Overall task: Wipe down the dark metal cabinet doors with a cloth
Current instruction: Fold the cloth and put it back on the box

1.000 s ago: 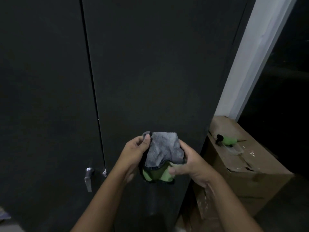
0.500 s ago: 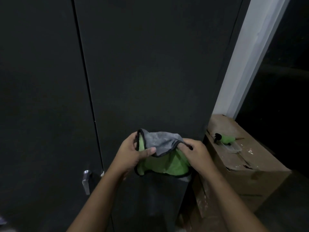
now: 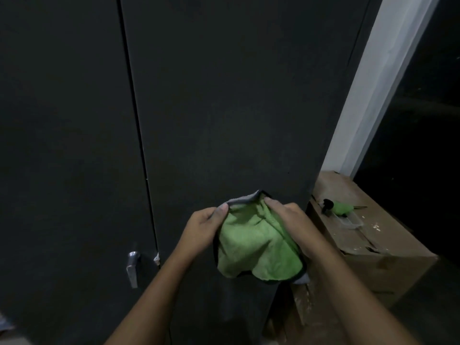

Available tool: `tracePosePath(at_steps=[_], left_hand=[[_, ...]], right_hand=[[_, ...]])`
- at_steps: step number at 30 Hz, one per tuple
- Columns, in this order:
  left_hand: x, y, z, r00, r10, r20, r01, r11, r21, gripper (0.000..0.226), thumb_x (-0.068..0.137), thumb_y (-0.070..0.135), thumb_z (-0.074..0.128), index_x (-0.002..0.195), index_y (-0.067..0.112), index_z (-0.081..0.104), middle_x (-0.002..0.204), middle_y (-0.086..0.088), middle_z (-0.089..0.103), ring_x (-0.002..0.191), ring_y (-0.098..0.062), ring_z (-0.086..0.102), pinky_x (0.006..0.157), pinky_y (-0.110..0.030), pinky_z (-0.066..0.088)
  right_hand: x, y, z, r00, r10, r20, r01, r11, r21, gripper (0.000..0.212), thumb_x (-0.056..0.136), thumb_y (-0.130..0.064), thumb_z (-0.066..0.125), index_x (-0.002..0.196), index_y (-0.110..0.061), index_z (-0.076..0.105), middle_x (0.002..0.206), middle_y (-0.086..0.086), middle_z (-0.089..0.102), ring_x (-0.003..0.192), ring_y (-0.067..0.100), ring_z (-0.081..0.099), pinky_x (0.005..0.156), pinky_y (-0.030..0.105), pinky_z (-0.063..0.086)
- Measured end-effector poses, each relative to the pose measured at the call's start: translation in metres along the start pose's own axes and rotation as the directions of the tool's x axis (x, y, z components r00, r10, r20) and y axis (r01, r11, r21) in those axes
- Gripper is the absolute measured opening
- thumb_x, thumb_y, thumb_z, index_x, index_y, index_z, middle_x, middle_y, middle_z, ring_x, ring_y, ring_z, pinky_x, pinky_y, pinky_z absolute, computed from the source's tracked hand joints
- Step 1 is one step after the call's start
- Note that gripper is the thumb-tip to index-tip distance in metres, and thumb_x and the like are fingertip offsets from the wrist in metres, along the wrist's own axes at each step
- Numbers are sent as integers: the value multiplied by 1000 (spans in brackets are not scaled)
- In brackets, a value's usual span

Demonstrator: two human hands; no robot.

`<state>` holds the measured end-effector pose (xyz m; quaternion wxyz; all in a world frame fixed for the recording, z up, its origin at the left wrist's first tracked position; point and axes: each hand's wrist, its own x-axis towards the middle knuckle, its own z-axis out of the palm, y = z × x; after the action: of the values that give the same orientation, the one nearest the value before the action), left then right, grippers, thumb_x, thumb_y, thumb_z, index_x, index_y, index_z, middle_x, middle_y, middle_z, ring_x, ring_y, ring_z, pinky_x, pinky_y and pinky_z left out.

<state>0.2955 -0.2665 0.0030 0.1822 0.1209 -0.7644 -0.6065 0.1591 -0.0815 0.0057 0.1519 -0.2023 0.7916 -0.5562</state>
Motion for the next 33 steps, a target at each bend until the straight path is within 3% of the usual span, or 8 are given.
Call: tracePosePath(at_steps=[4, 8, 15, 18, 23, 28, 30, 33], left_hand=[[-2, 5, 2, 987, -148, 60, 157, 962, -222, 55, 100, 51, 45, 98, 6, 75, 93, -8, 77, 87, -19, 74, 75, -31, 59], [1, 4, 1, 959, -253, 128, 283, 872, -400, 47, 97, 44, 55, 98, 1, 74, 96, -18, 75, 86, -28, 72, 76, -34, 59], [3, 3, -8, 916, -231, 327, 345, 869, -354, 27, 83, 9, 72, 108, 0, 73, 108, -27, 70, 91, -34, 68, 77, -35, 59], [6, 7, -8, 919, -254, 302, 356, 864, -356, 23, 90, 14, 67, 104, -2, 74, 94, -22, 71, 77, -26, 68, 67, -30, 57], [7, 12, -4, 938, -273, 216, 340, 852, -399, 29, 96, 25, 61, 94, -1, 73, 87, -20, 72, 72, -25, 69, 66, -30, 58], [6, 15, 4, 947, -277, 161, 320, 838, -443, 30, 98, 29, 59, 96, 2, 71, 88, -18, 72, 72, -24, 69, 64, -30, 58], [8, 18, 3, 953, -273, 134, 303, 836, -458, 32, 99, 33, 57, 98, 3, 70, 89, -16, 73, 73, -23, 70, 66, -30, 59], [13, 23, -2, 962, -253, 99, 269, 842, -467, 34, 100, 37, 54, 102, 7, 69, 91, -12, 74, 78, -21, 72, 66, -29, 58]], right_hand=[[-3, 6, -5, 1000, -24, -4, 24, 996, -84, 79, 82, -70, 56, 73, 8, 63, 68, 15, 63, 62, 23, 60, 64, 32, 40], [1, 17, -9, 995, -90, -40, 80, 975, -207, 86, 83, -76, 49, 74, 9, 56, 64, 8, 53, 59, 17, 51, 58, 30, 32], [4, 25, -26, 984, -157, -86, 140, 975, -175, 61, 82, -62, 67, 54, -14, 43, 53, 7, 36, 48, 18, 38, 52, 29, 24], [4, 34, -37, 997, -76, 32, 79, 992, -99, 65, 65, -73, 75, 59, -13, 53, 58, 9, 43, 54, 20, 45, 57, 30, 31], [-5, 59, -51, 902, 77, 424, 15, 978, -210, 33, 70, -41, 83, 71, -11, 68, 68, 3, 63, 64, 12, 59, 59, 24, 43], [-12, 86, -40, 862, 157, 482, 51, 919, -391, 38, 63, -34, 93, 90, -14, 77, 95, 7, 77, 89, 19, 72, 76, 38, 55], [-17, 98, -34, 879, 164, 447, -23, 953, -304, 37, 67, -33, 90, 96, -14, 77, 102, 5, 76, 99, 23, 71, 84, 39, 55], [-27, 117, -25, 919, 174, 354, -239, 960, 146, 51, 68, -34, 84, 113, -11, 72, 117, 7, 72, 112, 22, 66, 97, 37, 52]])
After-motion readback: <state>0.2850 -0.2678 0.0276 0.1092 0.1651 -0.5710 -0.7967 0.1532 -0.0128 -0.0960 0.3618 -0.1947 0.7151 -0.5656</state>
